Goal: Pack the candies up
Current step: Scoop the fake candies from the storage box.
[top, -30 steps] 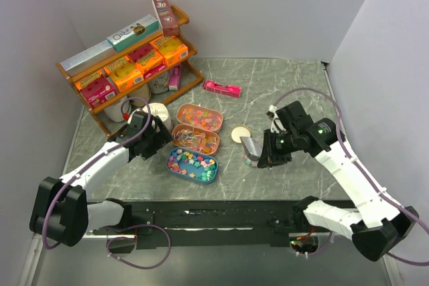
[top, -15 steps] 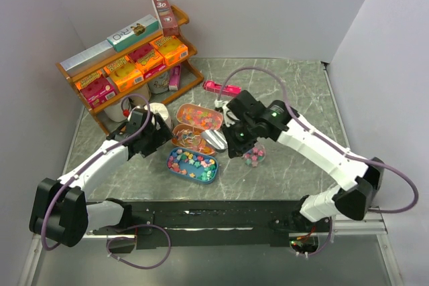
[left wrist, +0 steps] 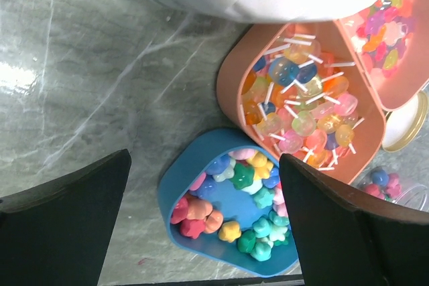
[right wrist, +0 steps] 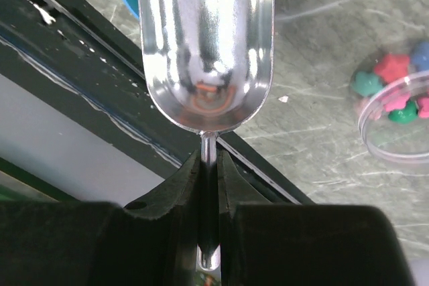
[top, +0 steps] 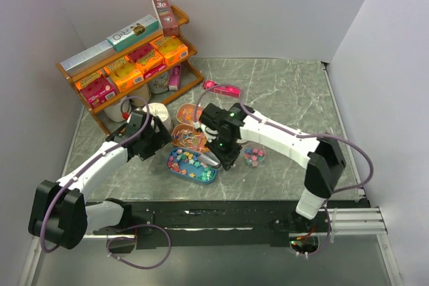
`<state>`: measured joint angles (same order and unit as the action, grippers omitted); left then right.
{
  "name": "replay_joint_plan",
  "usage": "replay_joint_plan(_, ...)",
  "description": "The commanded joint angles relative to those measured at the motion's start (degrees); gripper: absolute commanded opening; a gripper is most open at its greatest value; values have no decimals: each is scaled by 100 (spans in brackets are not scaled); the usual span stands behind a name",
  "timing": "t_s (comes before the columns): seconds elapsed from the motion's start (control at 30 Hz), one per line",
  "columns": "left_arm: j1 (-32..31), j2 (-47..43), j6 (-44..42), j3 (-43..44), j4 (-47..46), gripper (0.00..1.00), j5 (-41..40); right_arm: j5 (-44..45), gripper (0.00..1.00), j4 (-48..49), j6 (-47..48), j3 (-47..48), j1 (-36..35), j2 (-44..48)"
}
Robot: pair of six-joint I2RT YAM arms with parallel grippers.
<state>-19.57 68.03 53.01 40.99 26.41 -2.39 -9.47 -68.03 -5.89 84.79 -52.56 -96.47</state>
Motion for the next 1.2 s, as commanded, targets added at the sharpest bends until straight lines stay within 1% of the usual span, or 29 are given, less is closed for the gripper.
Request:
replay_joint_plan(0.0, 24, -220, -10, -153, -57, 99, 72, 139, 0, -315, 360, 616, -229, -301)
replay_joint_plan(0.13, 24, -202, 42, -311, -206, 97, 195, 218, 0, -430, 448, 881, -387, -619)
replay_joint_plan(0.23, 24, -88, 60, -346, -294, 93, 335, 288, 0, -527, 501, 995, -475, -856)
replay_joint_plan(0.37, 24, 17, 86, -416, -426, 84, 441, 481, 0, -668, 536, 1083, -554, -1163)
replay_joint_plan(0.53, 24, 79, 86, -504, -549, 75, 547, 605, 0, -685, 545, 1118, -589, -1331)
replay_joint_plan(0.57, 24, 105, 86, -513, -576, 71, 573, 648, 0, -703, 536, 1170, -598, -1418)
replay_joint_plan(0.67, 24, 193, 78, -531, -611, 67, 591, 763, 0, -712, 536, 1311, -633, -1594)
replay_joint_plan(1.0, 24, 422, -10, -513, -681, 60, 670, 833, 0, -668, 756, 1847, -712, -2131)
replay_joint_plan(1.17, 24, 457, -28, -548, -743, 57, 766, 868, 0, -396, 721, 1699, -738, -2192)
